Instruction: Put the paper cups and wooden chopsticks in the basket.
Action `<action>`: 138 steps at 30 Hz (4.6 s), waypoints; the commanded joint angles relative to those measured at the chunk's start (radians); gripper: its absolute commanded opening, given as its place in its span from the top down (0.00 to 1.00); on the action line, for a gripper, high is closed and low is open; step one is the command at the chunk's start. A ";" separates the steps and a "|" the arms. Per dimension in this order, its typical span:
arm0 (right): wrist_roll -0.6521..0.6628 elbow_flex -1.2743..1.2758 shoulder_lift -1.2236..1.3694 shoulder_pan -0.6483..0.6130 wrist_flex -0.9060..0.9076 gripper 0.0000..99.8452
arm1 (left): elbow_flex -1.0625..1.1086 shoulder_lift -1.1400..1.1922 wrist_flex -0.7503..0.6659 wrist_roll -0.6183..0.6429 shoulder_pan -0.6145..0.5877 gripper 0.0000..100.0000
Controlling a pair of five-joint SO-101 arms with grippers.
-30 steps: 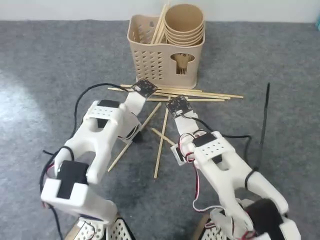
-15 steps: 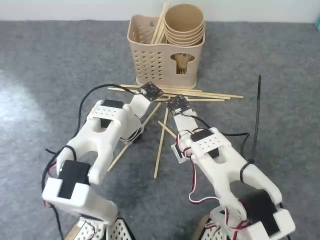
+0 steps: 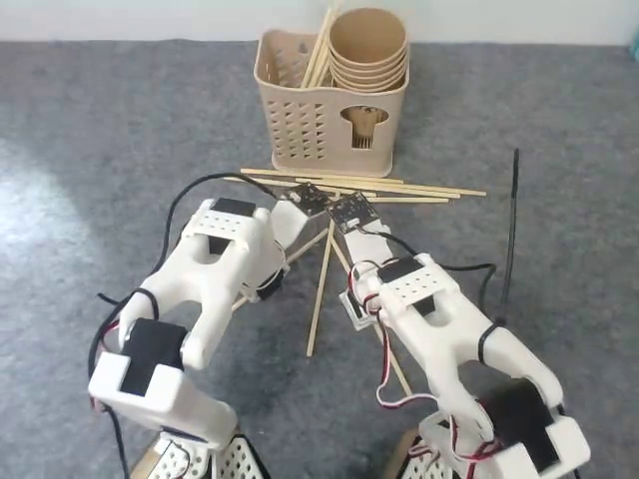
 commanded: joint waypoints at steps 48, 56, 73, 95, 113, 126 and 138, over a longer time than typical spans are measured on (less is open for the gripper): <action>-0.083 0.026 -0.855 0.125 -0.558 0.99 | -0.203 -0.506 -1.252 0.661 -0.066 0.99; -0.124 0.031 -0.855 0.182 -0.529 0.99 | -0.269 -0.215 -1.450 0.664 -0.006 0.99; -0.126 0.029 -0.855 0.206 -0.489 0.99 | -0.700 0.238 -1.323 0.617 -0.017 0.87; -0.126 0.029 -0.843 0.208 -0.608 0.99 | -0.700 -0.373 -0.368 0.611 -0.118 0.64; -0.126 -0.189 -0.671 0.170 -0.768 0.99 | -0.631 -0.718 0.216 0.609 -0.255 0.83; -0.275 -0.713 -0.179 0.163 -0.773 0.99 | 0.054 -1.212 0.086 0.485 -0.466 0.88; -0.279 -1.226 0.334 0.134 -0.766 0.99 | 0.657 -1.623 -0.109 0.486 -0.486 0.88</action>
